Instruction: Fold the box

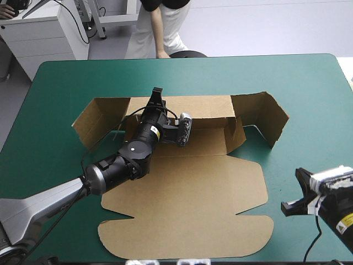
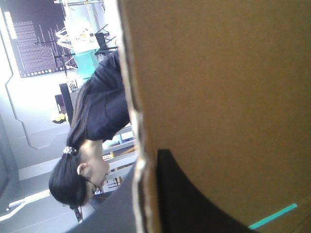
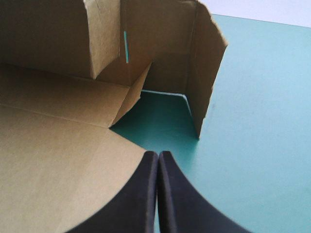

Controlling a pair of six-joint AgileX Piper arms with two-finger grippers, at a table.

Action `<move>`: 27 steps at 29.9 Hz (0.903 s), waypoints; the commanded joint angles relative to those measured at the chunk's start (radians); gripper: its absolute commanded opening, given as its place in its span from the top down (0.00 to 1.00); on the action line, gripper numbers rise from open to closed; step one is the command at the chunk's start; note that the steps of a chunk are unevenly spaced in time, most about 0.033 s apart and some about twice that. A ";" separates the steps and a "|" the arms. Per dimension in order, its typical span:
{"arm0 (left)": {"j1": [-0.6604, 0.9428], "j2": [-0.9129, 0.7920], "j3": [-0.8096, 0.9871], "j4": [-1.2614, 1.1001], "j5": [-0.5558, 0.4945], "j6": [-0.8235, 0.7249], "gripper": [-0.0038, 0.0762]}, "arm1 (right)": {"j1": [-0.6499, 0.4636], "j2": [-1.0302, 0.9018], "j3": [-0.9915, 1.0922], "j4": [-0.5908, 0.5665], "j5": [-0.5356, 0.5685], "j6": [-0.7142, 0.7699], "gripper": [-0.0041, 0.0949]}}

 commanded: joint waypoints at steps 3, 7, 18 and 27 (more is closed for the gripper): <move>-0.005 -0.045 -0.027 0.040 0.057 -0.007 0.96 | 0.001 0.193 -0.159 -0.042 -0.079 -0.015 0.97; -0.005 -0.045 -0.027 0.040 0.092 -0.007 0.96 | 0.001 0.320 -0.243 -0.046 -0.079 -0.018 0.97; -0.005 -0.026 -0.027 0.040 0.035 -0.007 0.96 | 0.001 0.664 -0.562 -0.072 -0.063 -0.101 0.97; -0.005 0.013 -0.027 0.040 0.037 -0.007 0.96 | 0.001 0.931 -0.843 -0.084 0.026 -0.150 0.97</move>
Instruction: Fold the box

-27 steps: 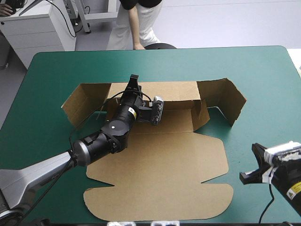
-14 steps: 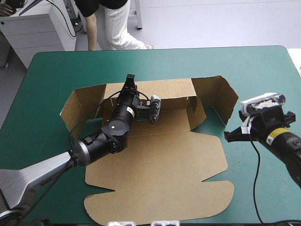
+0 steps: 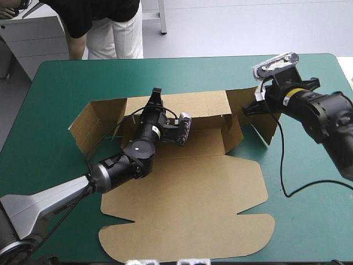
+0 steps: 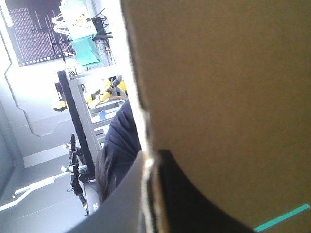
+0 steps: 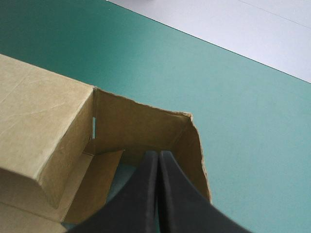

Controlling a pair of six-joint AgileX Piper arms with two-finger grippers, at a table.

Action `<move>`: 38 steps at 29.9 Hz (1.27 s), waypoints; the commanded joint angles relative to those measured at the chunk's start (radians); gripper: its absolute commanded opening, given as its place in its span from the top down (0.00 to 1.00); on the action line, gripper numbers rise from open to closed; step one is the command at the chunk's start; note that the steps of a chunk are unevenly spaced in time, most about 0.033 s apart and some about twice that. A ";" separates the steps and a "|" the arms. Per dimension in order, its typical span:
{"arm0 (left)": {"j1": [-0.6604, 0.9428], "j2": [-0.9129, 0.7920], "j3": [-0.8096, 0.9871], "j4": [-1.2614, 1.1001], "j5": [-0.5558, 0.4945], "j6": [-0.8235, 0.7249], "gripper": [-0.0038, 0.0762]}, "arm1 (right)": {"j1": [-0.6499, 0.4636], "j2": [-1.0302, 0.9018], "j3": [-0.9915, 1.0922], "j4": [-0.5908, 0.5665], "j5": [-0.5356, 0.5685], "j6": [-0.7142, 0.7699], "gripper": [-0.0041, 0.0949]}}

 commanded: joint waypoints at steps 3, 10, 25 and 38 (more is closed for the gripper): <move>-0.005 -0.022 -0.026 0.022 -0.012 0.000 0.96 | -0.001 0.135 -0.186 -0.037 -0.038 -0.021 0.97; -0.005 -0.022 -0.026 0.022 -0.010 0.000 0.96 | -0.124 0.366 -0.402 0.128 0.056 -0.110 0.97; -0.005 -0.022 -0.026 0.022 -0.020 0.000 0.96 | -0.298 0.574 -0.547 0.517 0.349 -0.359 0.97; -0.005 -0.022 -0.026 0.030 -0.018 0.000 0.96 | -0.296 0.525 -0.495 0.541 0.504 -0.409 0.97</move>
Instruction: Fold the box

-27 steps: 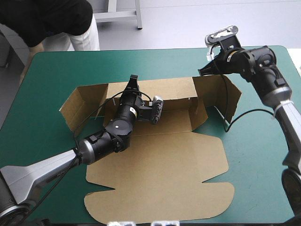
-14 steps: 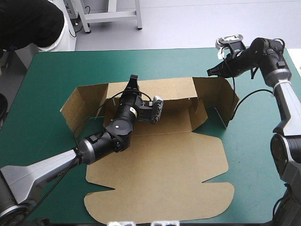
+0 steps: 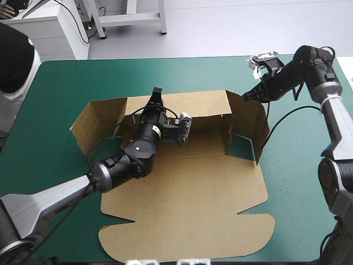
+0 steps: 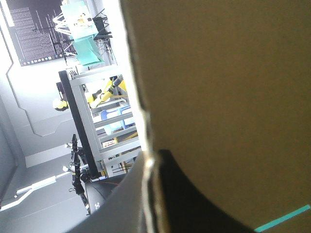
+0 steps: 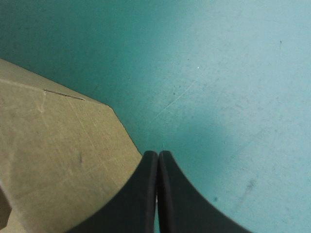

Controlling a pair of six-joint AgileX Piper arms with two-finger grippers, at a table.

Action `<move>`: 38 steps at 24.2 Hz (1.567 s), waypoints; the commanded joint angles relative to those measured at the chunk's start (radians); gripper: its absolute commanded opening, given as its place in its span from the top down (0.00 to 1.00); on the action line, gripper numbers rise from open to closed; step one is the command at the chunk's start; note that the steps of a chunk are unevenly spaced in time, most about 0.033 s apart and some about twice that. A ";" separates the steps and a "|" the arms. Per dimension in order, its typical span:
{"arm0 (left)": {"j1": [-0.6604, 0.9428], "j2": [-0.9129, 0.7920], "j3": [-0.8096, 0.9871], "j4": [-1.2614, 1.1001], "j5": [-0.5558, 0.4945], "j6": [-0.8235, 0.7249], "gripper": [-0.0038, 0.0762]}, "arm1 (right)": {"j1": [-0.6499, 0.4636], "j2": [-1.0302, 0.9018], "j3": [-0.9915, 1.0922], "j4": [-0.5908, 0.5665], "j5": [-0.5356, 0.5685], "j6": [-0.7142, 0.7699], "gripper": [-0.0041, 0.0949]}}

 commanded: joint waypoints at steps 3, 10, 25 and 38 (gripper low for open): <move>-0.005 -0.029 -0.022 0.020 -0.022 0.000 0.96 | -0.006 -0.121 0.023 0.048 0.016 -0.028 0.97; -0.005 -0.029 -0.022 0.020 -0.022 0.000 0.96 | -0.006 -0.226 0.231 0.130 -0.053 -0.124 0.97; -0.005 -0.029 -0.022 0.020 -0.024 0.000 0.96 | 0.111 -0.378 0.622 0.376 -0.298 -0.539 0.97; -0.005 -0.029 -0.022 0.020 -0.024 0.000 0.96 | 0.129 -0.378 0.618 0.273 -0.339 -0.459 0.59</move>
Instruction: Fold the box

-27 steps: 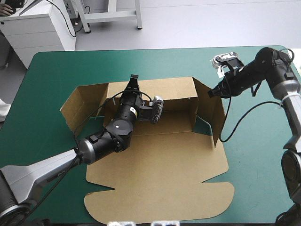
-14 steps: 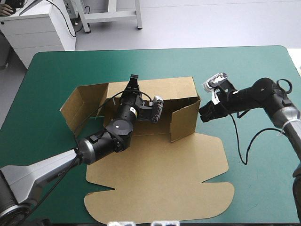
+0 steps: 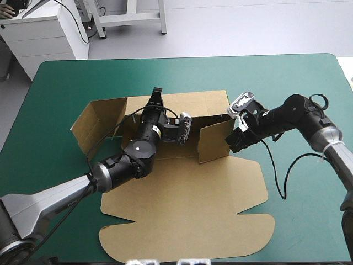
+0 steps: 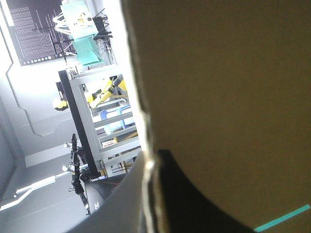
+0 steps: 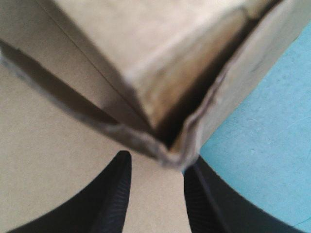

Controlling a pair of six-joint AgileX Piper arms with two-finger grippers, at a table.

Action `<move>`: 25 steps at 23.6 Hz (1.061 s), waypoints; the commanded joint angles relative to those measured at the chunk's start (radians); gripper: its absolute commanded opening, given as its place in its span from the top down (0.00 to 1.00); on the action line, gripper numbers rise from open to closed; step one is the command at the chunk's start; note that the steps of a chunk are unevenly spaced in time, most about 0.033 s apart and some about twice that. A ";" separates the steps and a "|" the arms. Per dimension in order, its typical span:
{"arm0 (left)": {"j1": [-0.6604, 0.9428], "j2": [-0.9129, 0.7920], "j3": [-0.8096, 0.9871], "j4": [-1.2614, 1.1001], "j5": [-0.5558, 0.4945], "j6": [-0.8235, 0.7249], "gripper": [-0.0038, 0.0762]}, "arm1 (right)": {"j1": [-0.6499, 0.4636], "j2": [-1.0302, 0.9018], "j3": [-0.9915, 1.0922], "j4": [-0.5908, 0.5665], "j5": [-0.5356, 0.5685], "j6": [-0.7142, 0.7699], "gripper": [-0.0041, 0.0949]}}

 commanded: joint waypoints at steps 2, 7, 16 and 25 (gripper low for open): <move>-0.005 -0.029 -0.022 0.019 -0.025 0.000 0.96 | 0.000 -0.043 -0.027 -0.010 -0.089 0.074 0.59; -0.005 -0.029 -0.022 0.019 -0.028 0.015 0.96 | 0.014 -0.043 -0.027 -0.008 -0.137 0.106 0.59; -0.005 -0.029 -0.022 0.019 -0.030 0.015 0.96 | 0.147 -0.043 -0.023 -0.025 -0.283 0.144 0.59; -0.005 -0.029 -0.022 0.017 -0.056 0.018 0.96 | 0.175 -0.043 0.189 0.071 -0.558 0.167 0.69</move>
